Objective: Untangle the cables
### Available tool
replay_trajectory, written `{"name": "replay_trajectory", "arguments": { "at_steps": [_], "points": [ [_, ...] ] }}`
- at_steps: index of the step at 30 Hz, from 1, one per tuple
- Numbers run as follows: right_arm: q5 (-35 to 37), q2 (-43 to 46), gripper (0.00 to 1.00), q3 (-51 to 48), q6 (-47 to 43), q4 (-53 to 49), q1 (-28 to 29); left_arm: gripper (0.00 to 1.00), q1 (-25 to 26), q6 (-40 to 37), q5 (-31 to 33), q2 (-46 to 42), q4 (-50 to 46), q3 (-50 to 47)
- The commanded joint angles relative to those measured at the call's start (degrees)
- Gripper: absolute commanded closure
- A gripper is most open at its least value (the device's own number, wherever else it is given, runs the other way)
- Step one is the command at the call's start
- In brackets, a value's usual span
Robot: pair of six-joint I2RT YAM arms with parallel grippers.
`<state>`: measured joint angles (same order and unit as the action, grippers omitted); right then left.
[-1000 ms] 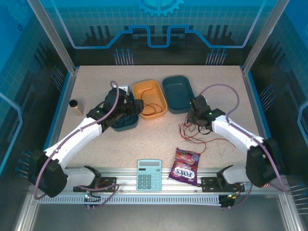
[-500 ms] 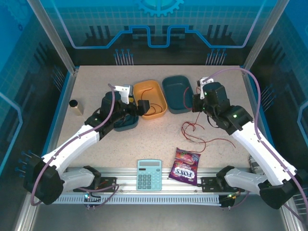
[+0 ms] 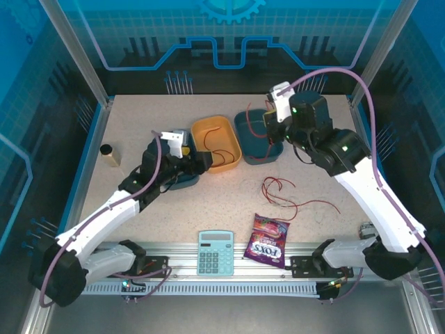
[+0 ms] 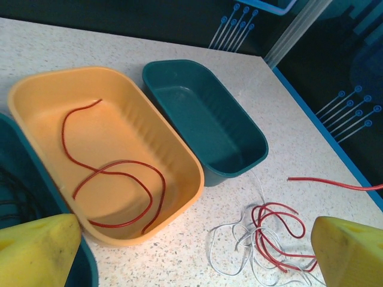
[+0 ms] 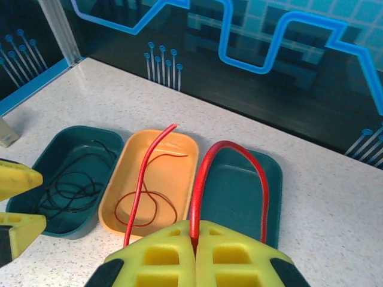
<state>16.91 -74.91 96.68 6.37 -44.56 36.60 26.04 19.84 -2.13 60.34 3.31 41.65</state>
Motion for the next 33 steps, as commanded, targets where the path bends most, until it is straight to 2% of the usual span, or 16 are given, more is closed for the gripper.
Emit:
{"name": "replay_trajectory", "arguments": {
  "at_steps": [1, 8, 14, 25, 33],
  "points": [
    [-3.99, -4.73, 0.95, 2.88, -1.96, 1.05, 1.44, 0.01, 0.01, 1.21, 5.31, -4.84, -0.10, -1.84],
    [-8.09, -16.67, 0.95, 9.92, -3.50, 4.14, 2.13, 0.01, 0.05, 2.55, 11.03, -14.60, -5.30, -5.35],
    [-7.51, -28.89, 0.97, 17.06, -5.82, 4.69, 2.28, 0.01, 0.03, 4.63, 12.85, -21.21, -9.16, -7.99],
    [-5.03, -51.79, 0.96, 35.68, -7.82, -2.18, 1.31, 0.01, -0.08, 5.48, 12.92, -23.39, -13.02, -8.16],
    [-6.62, -60.90, 0.94, 38.60, -6.37, -5.66, 0.25, 0.01, -0.04, 5.30, 14.08, -23.68, -13.65, -8.25]
  ]
}}
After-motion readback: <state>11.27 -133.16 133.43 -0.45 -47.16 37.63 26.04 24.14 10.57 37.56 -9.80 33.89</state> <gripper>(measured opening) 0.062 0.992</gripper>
